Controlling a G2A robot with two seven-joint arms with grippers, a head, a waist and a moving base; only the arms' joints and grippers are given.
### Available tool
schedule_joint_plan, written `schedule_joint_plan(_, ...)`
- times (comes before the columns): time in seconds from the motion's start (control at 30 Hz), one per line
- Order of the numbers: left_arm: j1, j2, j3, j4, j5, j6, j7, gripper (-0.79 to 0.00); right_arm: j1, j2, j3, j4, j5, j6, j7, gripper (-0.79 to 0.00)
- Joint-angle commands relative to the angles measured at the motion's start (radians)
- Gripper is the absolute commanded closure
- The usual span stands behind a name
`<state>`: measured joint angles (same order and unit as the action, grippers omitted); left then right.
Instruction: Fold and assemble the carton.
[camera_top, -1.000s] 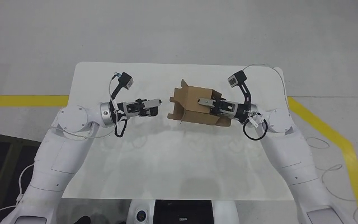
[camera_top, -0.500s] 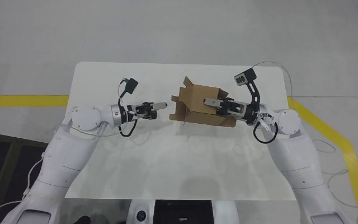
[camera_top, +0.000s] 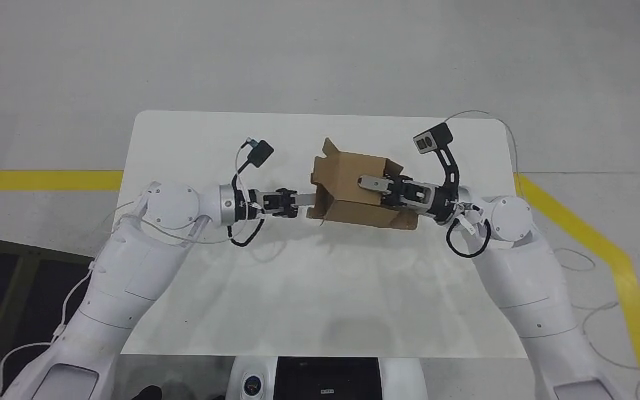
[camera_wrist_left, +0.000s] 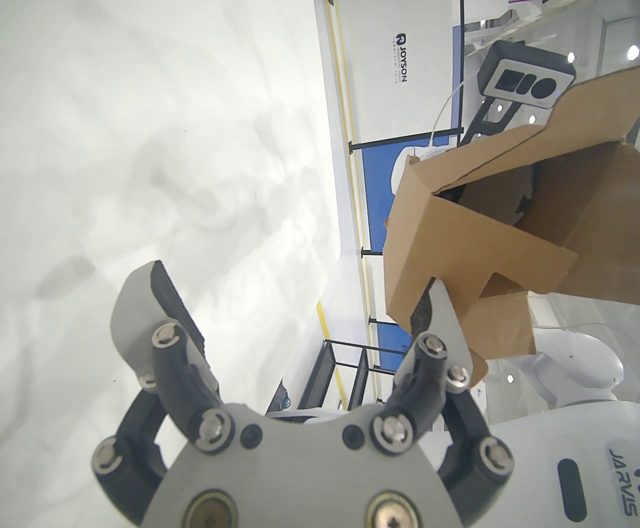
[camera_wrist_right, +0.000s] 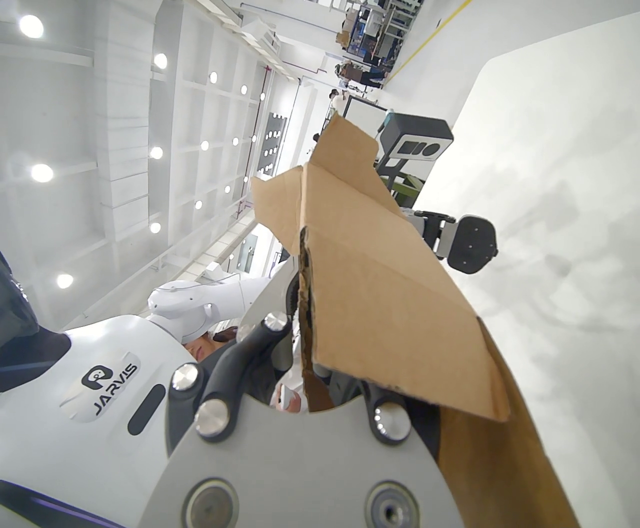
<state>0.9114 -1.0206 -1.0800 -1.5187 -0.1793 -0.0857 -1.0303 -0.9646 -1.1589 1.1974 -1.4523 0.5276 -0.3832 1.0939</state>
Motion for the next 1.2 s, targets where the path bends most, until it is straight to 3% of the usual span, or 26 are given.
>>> schedule_joint_plan(0.0, -0.005, -0.002, 0.003, 0.006, -0.01, 0.002, 0.005, -0.785, 0.002, -0.001, -0.006, 0.0, 0.0, 0.002, 0.004, 0.0)
schedule_joint_plan(0.8, -0.033, -0.015, 0.009, 0.035, -0.074, 0.023, 0.003, -0.785, 0.028, -0.009, -0.056, 0.008, 0.022, 0.015, 0.05, 0.0)
schedule_joint_plan(1.17, 0.002, -0.005, -0.021, 0.019, -0.025, 0.016, 0.013, -0.785, 0.025, -0.006, -0.001, 0.032, 0.008, -0.012, -0.088, 0.0)
